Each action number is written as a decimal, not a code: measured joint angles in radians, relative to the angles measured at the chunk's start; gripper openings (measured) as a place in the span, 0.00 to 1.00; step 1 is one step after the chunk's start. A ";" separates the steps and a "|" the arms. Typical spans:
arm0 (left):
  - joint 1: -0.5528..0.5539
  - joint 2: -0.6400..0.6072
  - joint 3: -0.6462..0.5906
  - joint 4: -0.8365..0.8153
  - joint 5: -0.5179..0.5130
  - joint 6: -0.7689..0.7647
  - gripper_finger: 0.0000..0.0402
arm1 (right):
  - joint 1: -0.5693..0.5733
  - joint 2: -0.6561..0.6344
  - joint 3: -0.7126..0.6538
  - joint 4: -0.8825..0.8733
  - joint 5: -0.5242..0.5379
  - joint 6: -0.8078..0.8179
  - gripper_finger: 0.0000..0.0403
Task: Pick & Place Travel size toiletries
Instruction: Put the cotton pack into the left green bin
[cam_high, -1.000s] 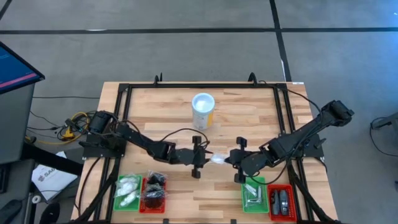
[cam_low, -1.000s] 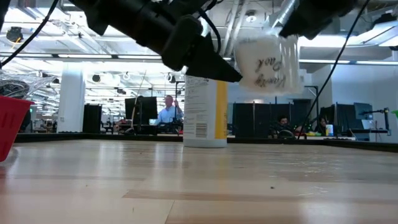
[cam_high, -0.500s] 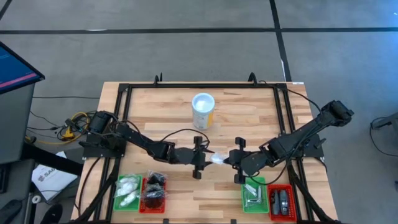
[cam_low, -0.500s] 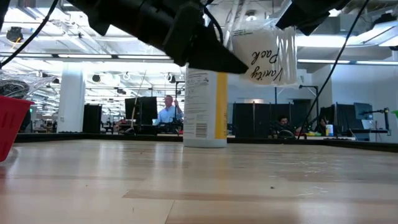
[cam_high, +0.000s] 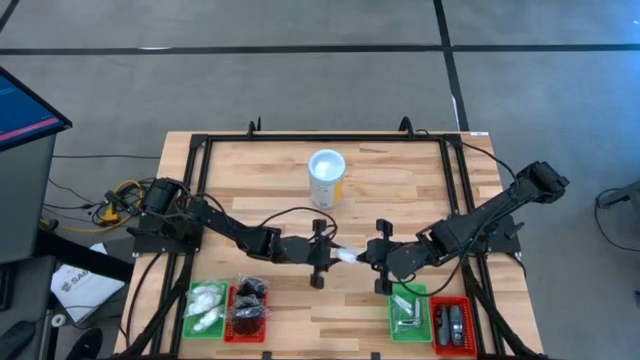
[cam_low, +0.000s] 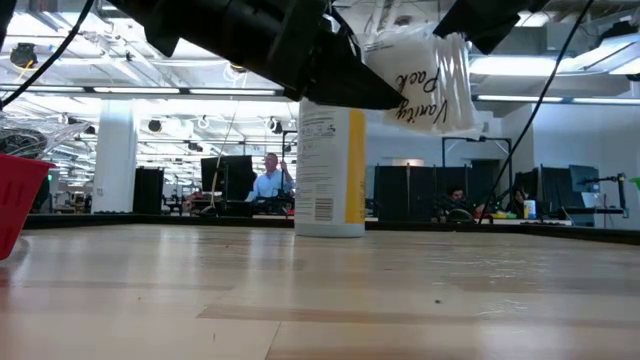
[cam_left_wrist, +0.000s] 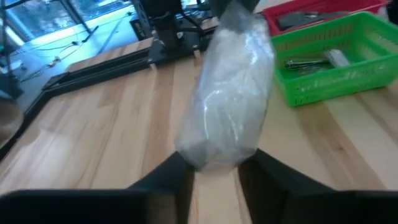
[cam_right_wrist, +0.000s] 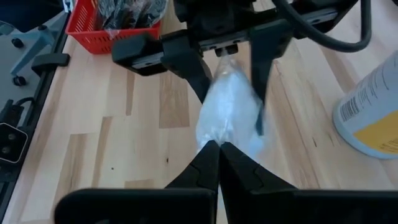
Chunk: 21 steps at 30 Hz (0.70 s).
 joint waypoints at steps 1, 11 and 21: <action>0.000 0.000 0.000 0.000 0.016 0.000 0.25 | -0.001 0.000 0.000 0.000 0.000 0.000 0.00; 0.000 0.000 0.000 -0.001 0.038 -0.029 0.03 | -0.002 0.000 0.000 -0.013 0.000 0.003 0.00; -0.026 0.000 0.002 -0.057 0.037 -0.091 0.01 | 0.001 -0.001 0.000 -0.027 0.000 0.003 0.21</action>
